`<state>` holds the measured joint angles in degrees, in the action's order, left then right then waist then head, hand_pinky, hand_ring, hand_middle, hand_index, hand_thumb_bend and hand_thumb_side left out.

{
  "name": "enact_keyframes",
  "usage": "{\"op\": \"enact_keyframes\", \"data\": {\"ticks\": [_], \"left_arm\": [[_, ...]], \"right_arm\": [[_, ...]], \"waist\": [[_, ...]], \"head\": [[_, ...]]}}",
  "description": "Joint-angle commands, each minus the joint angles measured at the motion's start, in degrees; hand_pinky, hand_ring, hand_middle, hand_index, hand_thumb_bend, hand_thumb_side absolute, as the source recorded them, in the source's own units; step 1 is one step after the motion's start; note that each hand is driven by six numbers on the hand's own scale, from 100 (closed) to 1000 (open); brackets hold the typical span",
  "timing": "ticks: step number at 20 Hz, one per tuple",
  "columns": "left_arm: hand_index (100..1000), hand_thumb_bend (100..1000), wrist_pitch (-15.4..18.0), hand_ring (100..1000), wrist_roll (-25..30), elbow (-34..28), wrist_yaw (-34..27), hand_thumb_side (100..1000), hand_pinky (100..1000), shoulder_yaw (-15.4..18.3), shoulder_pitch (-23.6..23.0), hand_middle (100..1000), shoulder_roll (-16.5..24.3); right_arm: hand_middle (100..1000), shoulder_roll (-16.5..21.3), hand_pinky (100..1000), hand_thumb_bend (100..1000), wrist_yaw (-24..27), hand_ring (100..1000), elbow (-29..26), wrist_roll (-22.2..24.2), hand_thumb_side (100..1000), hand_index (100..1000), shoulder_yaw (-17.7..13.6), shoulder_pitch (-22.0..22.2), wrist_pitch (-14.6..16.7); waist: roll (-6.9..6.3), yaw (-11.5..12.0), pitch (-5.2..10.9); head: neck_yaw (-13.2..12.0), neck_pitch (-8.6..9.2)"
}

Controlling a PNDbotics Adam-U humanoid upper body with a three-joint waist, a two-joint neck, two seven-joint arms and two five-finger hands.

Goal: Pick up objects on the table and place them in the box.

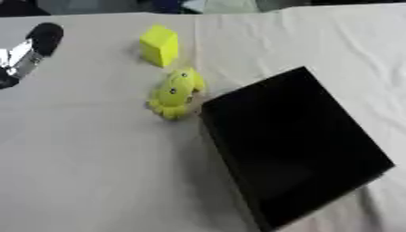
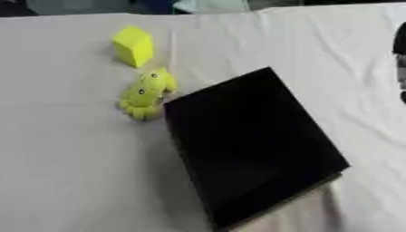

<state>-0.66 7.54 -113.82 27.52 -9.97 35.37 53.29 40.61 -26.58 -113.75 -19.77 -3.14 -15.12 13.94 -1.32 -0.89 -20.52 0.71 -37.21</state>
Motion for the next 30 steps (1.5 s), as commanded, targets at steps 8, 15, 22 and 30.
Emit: {"op": "enact_keyframes", "data": {"ticks": [8,15,22,30], "left_arm": [[926,626,-0.9,912,8.7,5.8,4.8,722,901,-6.2,8.5,836,-2.2],[958,458,0.5,909,14.7,15.6,8.8,549,883,-9.2,17.8,860,-7.9],[999,433,4.1,910,20.8,25.5,14.7,488,879,-9.4,25.3,892,-12.3],[1000,534,9.0,922,25.1,37.0,21.8,486,901,-8.6,30.6,901,-16.4]], "right_arm": [[704,1.7,858,100,0.7,808,-0.8,1.0,1000,847,0.3,-1.1,0.3],[704,1.8,858,100,0.9,808,-0.8,1.3,1000,847,0.4,-1.4,0.3],[703,1.8,858,100,1.1,808,-0.8,1.5,1000,847,0.6,-2.0,0.4],[699,1.6,857,100,1.4,803,-0.8,1.5,1000,845,0.6,-2.6,0.4]], "waist": [[-0.2,-0.6,1.62],[0.3,-0.2,1.59],[0.49,-0.7,1.05],[0.05,-1.6,0.17]], "head": [[0.0,-0.17],[0.7,0.02],[0.9,0.71],[0.6,1.14]]}}
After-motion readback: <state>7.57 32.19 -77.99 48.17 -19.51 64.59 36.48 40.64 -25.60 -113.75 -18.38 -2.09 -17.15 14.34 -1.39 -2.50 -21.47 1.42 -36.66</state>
